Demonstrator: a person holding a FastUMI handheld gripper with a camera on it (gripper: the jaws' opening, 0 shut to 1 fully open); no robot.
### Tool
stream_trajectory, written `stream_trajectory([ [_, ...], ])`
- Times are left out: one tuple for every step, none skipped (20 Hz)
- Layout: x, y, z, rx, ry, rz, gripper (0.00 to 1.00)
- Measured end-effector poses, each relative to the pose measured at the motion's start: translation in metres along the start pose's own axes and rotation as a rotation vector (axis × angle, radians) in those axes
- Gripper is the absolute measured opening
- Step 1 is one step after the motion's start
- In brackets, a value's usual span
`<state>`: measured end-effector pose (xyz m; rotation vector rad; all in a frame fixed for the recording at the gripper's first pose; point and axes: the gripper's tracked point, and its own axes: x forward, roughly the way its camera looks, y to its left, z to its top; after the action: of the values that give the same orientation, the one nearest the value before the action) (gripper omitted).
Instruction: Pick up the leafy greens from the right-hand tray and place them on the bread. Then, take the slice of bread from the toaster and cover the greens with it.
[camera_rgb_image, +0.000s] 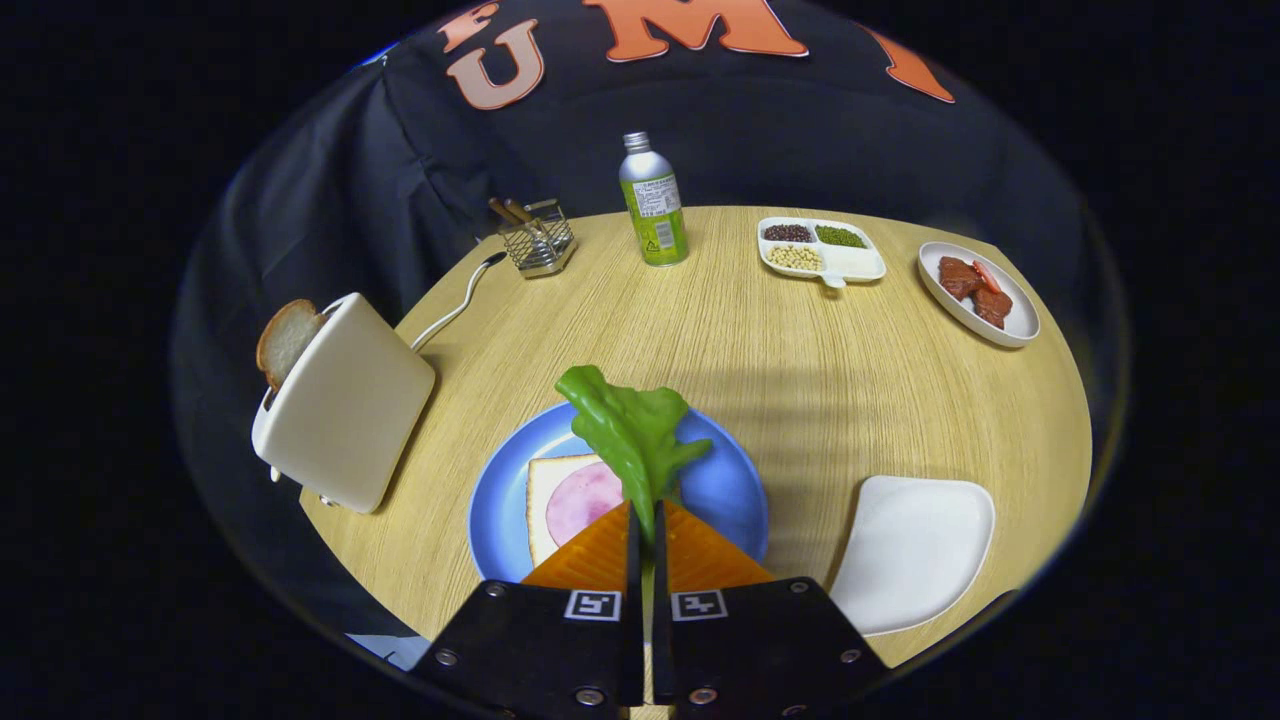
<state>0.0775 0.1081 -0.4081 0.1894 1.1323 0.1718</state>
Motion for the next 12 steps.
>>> stream_trajectory([
  [0.002, 0.003, 0.000, 0.004, 0.002, 0.004, 0.04],
  [0.004, 0.007, 0.000, 0.011, 0.006, 0.011, 0.06],
  [0.005, 0.012, -0.001, 0.016, 0.011, 0.021, 0.07],
  [0.006, 0.016, -0.001, 0.019, 0.015, 0.031, 0.10],
  [0.007, 0.021, -0.001, 0.019, 0.016, 0.042, 0.11],
  [0.007, 0.023, -0.002, 0.018, 0.022, 0.046, 0.14],
  [0.006, 0.025, -0.002, 0.020, 0.029, 0.050, 0.16],
  [0.006, 0.028, -0.001, 0.023, 0.027, 0.052, 0.25],
  [0.005, 0.028, 0.001, 0.015, 0.025, 0.047, 0.28],
  [0.004, 0.029, 0.002, 0.002, 0.019, 0.040, 0.34],
  [0.003, 0.030, 0.005, -0.011, 0.013, 0.032, 0.40],
  [0.000, 0.031, 0.006, -0.020, 0.010, 0.025, 0.46],
])
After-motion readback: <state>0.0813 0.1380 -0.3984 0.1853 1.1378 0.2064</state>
